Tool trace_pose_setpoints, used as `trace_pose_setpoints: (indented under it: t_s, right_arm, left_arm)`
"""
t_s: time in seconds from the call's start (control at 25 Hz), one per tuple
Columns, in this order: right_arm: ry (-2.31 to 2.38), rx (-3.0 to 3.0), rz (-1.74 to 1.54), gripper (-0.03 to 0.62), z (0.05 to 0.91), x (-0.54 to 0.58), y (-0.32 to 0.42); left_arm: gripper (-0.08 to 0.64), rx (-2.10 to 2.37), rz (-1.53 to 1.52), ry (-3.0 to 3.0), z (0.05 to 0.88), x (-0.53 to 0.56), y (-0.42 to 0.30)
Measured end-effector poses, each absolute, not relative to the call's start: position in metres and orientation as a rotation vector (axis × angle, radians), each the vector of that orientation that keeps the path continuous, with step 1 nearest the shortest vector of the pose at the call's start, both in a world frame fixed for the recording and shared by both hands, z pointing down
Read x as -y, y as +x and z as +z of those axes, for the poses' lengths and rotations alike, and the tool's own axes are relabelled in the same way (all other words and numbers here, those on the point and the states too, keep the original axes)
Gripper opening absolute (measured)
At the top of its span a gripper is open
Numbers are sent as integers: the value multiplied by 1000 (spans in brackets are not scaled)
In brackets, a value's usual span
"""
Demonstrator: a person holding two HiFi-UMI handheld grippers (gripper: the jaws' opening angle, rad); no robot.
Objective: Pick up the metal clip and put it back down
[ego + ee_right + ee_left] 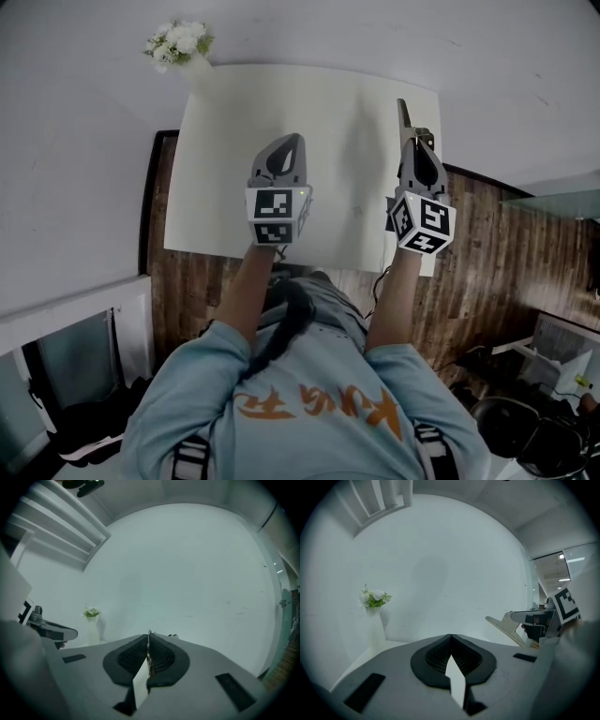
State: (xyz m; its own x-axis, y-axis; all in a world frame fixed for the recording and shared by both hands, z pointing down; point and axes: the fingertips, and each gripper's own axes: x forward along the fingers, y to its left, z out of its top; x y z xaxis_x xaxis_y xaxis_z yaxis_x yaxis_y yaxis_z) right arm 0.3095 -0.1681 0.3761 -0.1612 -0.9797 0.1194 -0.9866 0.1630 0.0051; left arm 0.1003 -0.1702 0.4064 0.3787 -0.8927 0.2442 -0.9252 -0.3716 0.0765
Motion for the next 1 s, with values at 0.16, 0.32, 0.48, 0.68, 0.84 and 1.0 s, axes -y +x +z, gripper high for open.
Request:
trace_pose_setpoints:
  t_s: [0.16, 0.32, 0.48, 0.68, 0.84, 1.0]
  right_arm:
    - [1915, 2351, 119, 18, 380, 179, 289]
    - [1851, 2389, 133, 18, 385, 197, 262]
    - [1794, 2427, 153, 18, 391, 217, 234]
    - [1737, 2463, 177, 18, 396, 234, 203]
    - [1676, 2488, 200, 18, 406, 250, 174]
    - [1608, 2502, 213, 18, 418, 265, 148]
  left_arm:
    - [17, 1659, 253, 2391, 414, 174, 82]
    - [17, 1703, 265, 2334, 421, 182, 55]
    - [17, 1754, 280, 2271, 429, 190, 24]
    - [17, 1799, 291, 2216, 437, 194, -9]
    - [17, 1817, 289, 2170, 443, 197, -30]
    - [17, 1826, 280, 2134, 453, 200, -48]
